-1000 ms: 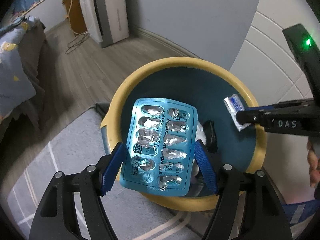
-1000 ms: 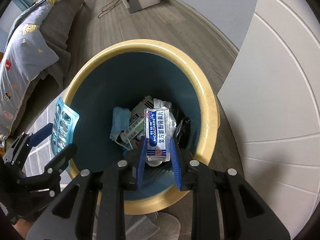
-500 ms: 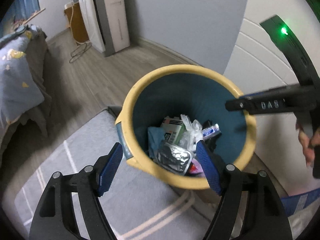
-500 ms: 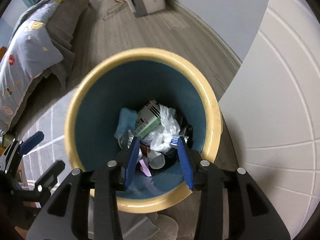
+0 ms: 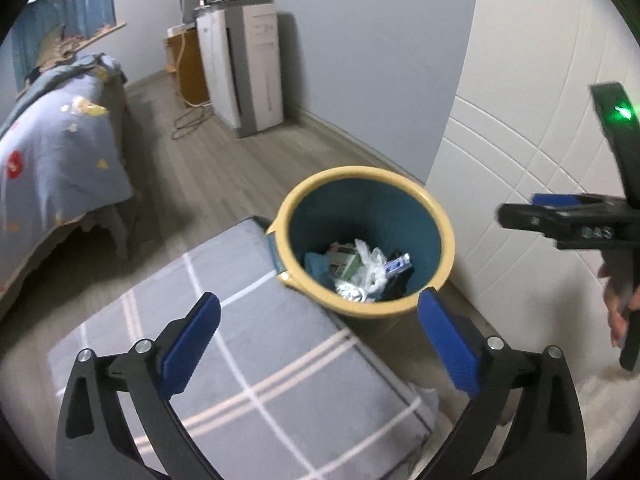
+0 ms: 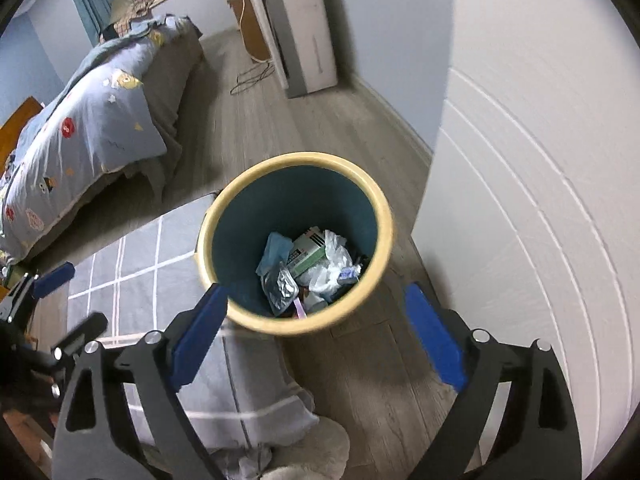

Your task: Collect trash

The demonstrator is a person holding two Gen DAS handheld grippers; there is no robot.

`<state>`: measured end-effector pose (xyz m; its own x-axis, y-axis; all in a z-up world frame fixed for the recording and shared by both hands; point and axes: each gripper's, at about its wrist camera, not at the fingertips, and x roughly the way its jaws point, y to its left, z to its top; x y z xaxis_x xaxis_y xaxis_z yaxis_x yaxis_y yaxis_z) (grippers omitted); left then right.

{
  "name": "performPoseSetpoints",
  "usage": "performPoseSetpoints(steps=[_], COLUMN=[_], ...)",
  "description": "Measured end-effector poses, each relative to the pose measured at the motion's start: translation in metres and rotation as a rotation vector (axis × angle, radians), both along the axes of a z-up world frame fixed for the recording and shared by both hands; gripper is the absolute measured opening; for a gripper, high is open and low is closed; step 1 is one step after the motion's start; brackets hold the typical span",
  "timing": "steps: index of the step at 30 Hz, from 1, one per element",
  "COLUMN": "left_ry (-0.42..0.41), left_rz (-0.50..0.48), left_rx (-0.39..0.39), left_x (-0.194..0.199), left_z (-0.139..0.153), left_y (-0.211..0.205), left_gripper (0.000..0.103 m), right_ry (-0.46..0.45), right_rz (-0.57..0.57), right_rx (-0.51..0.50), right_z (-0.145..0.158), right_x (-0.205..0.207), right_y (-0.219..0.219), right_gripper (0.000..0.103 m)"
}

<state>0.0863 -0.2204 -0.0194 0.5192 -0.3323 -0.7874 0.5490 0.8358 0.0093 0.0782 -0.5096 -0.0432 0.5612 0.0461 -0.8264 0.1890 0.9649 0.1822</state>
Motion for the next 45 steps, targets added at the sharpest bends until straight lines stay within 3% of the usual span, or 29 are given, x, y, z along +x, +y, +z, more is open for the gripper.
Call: performPoseSetpoints(steps=[5, 12, 16, 21, 45], left_ry=[0.057, -0.070, -0.024, -0.033, -0.031], left_rz=[0.045, 0.055, 0.065, 0.111, 0.105], left_rx=[-0.069, 0.044, -0.008, 0.011, 0.027], left_x=[-0.024, -0.046, -0.039, -0.027, -0.018], left_z=[0.011, 0.020, 0.019, 0.016, 0.017], left_y=[0.012, 0.005, 0.012, 0.021, 0.021], left_gripper=[0.098, 0.098, 0.098, 0.098, 0.098], right_ry=[-0.031, -0.006, -0.017, -0.039, -0.028], right_rz=[-0.053, -0.070, -0.035, -0.014, -0.005], right_rx=[0.014, -0.064, -0.139, -0.200, -0.198], right_z=[0.012, 0.016, 0.020, 0.025, 0.024], right_x=[-0.035, -0.044, -0.043, -0.041, -0.035], right_y=[-0.006, 0.005, 0.021, 0.033, 0.040], right_gripper=[0.097, 0.097, 0.097, 0.097, 0.097])
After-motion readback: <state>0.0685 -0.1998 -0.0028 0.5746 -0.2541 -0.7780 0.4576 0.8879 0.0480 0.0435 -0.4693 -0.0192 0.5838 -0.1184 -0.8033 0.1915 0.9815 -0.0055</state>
